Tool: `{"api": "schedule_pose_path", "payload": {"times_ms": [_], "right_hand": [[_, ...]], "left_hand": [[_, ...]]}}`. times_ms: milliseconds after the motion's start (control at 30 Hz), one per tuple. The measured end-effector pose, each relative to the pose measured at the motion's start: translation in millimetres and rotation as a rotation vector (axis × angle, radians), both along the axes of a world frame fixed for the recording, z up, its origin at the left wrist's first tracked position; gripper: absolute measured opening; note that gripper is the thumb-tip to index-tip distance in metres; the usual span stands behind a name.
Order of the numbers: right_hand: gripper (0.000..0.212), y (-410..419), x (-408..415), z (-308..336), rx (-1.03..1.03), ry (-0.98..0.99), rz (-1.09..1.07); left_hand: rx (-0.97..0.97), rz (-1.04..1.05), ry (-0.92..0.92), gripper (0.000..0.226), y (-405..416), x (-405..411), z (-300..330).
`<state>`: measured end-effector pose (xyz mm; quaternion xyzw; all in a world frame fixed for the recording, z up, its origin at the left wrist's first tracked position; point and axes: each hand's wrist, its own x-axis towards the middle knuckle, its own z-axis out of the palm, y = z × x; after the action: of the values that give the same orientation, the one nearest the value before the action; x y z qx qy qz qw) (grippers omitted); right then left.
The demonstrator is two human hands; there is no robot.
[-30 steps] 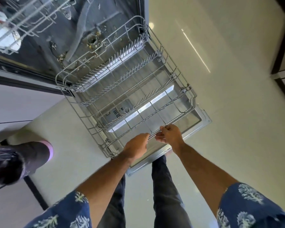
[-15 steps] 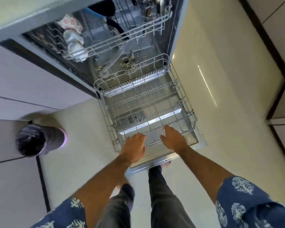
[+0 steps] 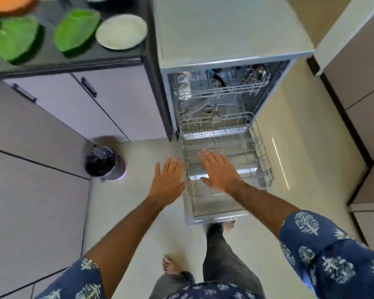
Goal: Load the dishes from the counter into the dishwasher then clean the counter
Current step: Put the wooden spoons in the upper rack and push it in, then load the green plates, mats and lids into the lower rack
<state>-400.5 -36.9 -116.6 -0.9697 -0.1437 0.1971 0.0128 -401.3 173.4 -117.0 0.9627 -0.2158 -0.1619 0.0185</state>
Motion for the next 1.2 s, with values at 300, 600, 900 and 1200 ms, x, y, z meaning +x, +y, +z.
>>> {"api": "schedule_pose_path", "payload": {"times_ms": [300, 600, 900, 1200], "right_hand": [[0.084, 163.3, 28.9, 131.1, 0.083, -0.247, 0.151], [0.078, 299.2, 87.4, 205.0, 0.207, -0.399, 0.338], [0.073, 443.2, 151.1, 205.2, 0.286, -0.374, 0.566], [0.072, 637.9, 164.3, 183.2, 0.405, -0.214, 0.973]], "left_hand": [[-0.043, 0.246, -0.226, 0.071, 181.4, -14.1, 114.6], [-0.078, 0.475, -0.409, 0.066, 305.8, 8.5, 195.1], [-0.025, 0.752, -0.385, 0.072, 434.2, 17.3, 191.8], [0.065, 1.203, -0.321, 0.066, 553.5, -59.1, 163.0]]}}
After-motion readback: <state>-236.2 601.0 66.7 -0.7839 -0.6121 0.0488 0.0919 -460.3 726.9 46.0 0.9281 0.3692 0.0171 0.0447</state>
